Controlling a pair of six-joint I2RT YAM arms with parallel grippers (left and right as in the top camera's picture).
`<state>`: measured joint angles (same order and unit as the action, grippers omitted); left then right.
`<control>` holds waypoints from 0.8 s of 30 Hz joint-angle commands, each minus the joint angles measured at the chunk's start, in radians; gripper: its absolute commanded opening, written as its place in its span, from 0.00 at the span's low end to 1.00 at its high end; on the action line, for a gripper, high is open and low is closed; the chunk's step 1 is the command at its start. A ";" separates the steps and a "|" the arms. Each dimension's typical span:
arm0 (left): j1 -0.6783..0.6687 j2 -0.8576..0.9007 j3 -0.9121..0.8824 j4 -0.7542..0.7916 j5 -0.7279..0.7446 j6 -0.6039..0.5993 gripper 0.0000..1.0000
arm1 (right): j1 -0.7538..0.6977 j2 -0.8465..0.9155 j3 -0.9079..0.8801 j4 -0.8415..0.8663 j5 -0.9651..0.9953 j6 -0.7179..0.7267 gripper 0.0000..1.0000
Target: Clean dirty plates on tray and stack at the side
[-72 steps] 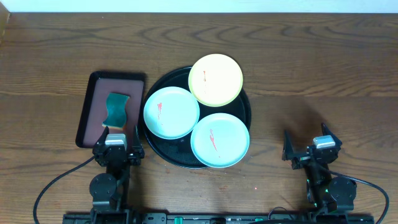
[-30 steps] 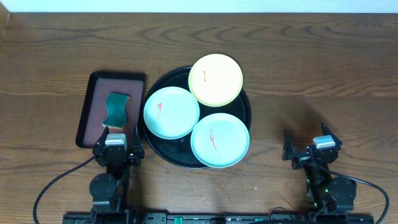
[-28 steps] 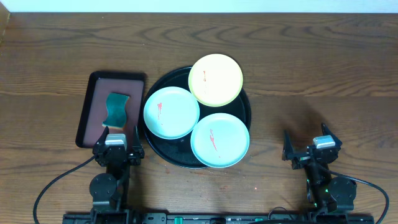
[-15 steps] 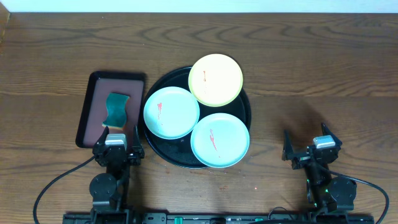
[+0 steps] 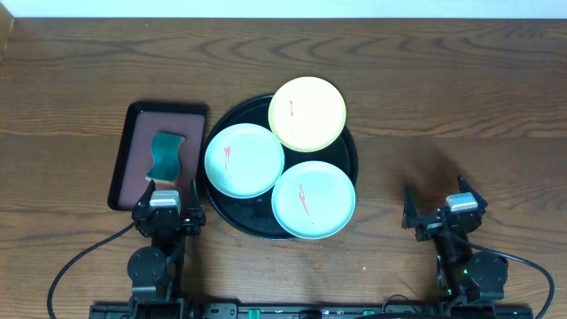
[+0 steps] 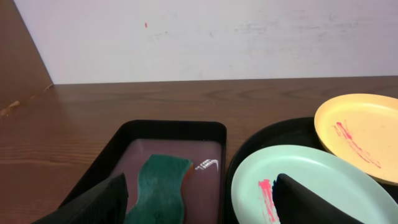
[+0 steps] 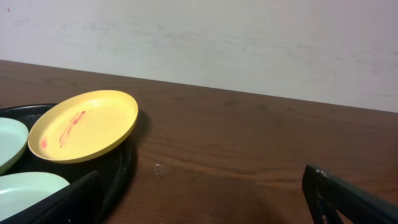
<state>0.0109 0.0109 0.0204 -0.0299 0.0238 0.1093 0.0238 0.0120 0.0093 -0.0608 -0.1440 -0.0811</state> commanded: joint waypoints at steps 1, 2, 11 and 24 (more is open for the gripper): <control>-0.004 -0.005 -0.016 -0.040 -0.007 0.012 0.75 | 0.017 -0.005 -0.004 0.001 0.009 -0.006 0.99; -0.004 -0.005 -0.016 -0.040 -0.006 0.007 0.75 | 0.017 -0.005 -0.004 -0.001 0.009 -0.006 0.99; -0.004 -0.005 -0.016 -0.035 -0.009 0.014 0.75 | 0.017 -0.005 -0.004 0.000 0.026 -0.001 0.99; -0.004 0.032 0.072 -0.017 -0.008 -0.077 0.75 | 0.017 0.001 0.000 0.214 0.023 0.066 0.99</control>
<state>0.0109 0.0193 0.0357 -0.0456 0.0231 0.0669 0.0238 0.0143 0.0067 0.1177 -0.1303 -0.0402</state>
